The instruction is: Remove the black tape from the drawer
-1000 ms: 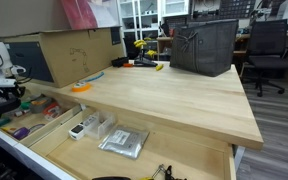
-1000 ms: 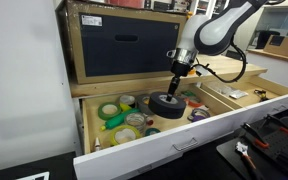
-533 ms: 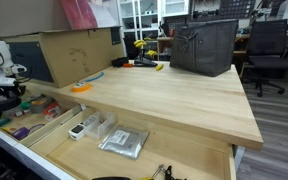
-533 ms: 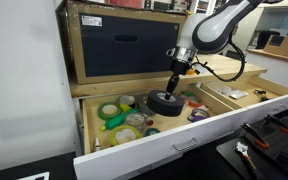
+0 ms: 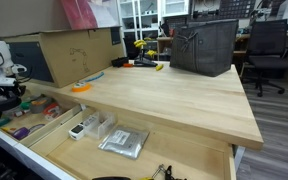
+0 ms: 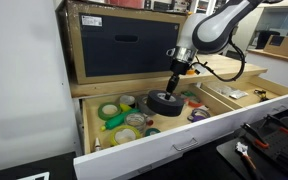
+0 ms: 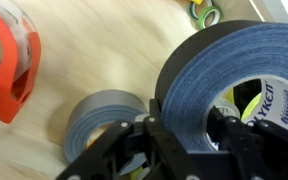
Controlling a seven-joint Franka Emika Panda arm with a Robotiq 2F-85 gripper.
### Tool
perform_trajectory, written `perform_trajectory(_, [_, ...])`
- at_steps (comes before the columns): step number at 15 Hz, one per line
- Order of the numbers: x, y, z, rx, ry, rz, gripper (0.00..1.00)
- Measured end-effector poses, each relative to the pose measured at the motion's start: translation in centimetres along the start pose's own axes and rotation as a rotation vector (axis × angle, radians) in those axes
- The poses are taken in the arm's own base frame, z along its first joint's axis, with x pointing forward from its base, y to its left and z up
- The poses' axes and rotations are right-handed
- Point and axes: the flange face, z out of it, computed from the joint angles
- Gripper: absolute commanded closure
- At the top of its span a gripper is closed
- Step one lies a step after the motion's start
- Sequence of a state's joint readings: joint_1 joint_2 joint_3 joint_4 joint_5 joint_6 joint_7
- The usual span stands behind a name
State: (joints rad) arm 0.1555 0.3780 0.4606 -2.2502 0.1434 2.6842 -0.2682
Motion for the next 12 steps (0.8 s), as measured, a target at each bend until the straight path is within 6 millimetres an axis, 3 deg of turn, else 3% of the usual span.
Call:
perform_trajectory(1, [0.0, 0.0, 0.0, 0.000, 0.000, 0.000, 0.81])
perform_trajectory(8, [-1.2, 0.1, 1.3, 0.003, -0.030, -0.002, 0.81])
perform_trajectory(12, [-1.7, -0.7, -0.1, -0.017, -0.018, -0.019, 0.81])
